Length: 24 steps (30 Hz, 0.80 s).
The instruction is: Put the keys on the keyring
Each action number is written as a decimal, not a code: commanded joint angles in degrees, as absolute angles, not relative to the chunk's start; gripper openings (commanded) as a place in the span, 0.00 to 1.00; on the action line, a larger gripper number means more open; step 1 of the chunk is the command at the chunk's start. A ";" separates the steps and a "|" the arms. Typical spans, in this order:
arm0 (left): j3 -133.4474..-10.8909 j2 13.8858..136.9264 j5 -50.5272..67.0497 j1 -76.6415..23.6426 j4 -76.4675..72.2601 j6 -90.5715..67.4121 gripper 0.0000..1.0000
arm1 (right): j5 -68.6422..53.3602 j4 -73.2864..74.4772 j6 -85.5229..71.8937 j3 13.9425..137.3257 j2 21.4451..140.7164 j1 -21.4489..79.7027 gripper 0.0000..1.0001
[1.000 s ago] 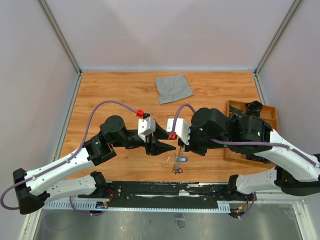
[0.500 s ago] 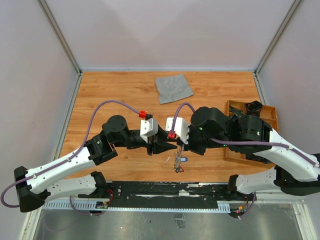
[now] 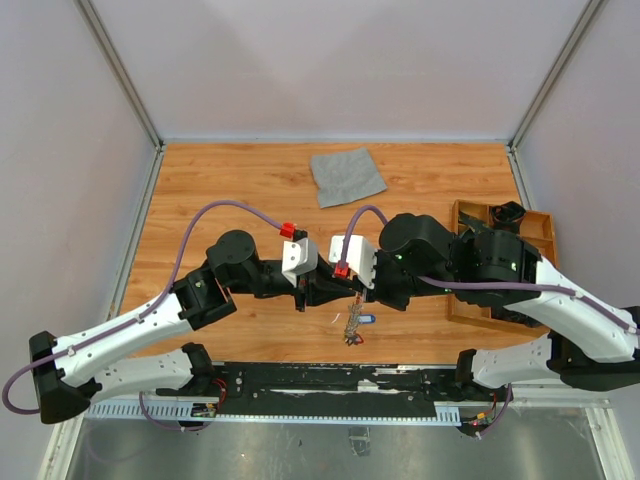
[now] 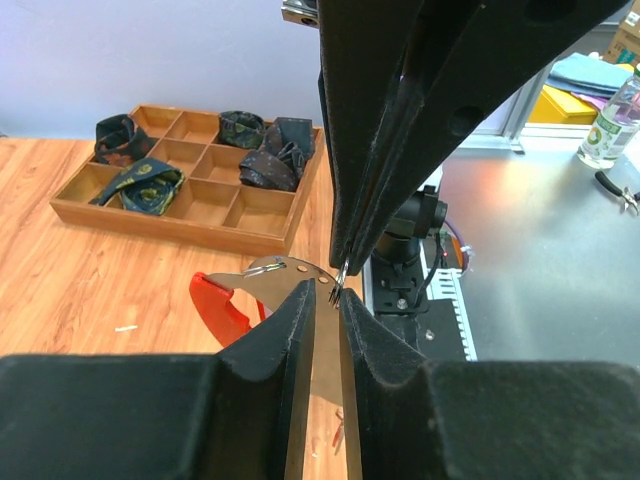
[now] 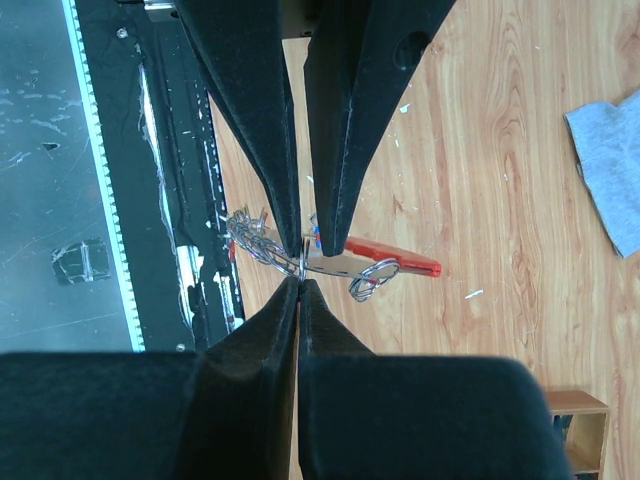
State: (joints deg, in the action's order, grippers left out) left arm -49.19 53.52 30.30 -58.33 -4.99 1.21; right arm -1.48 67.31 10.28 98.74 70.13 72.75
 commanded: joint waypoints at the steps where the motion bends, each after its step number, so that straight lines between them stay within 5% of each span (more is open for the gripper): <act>1: -51.24 53.79 31.03 -58.89 -5.48 1.79 0.21 | -1.24 65.78 10.32 99.93 70.56 72.03 0.01; 9: -51.28 53.83 30.99 -58.98 -5.09 1.93 0.19 | -0.88 65.13 10.71 99.76 71.11 72.07 0.01; 14: -51.28 53.72 30.58 -59.02 -5.01 1.99 0.02 | -0.32 64.55 10.59 99.45 70.81 72.07 0.01; 17: -50.73 53.12 29.35 -59.06 -5.52 1.67 0.01 | 0.68 63.28 10.43 98.62 69.71 72.07 0.01; 24: -47.03 50.09 23.32 -59.06 -10.44 -0.78 0.01 | 6.47 53.38 8.67 89.56 59.93 72.07 0.35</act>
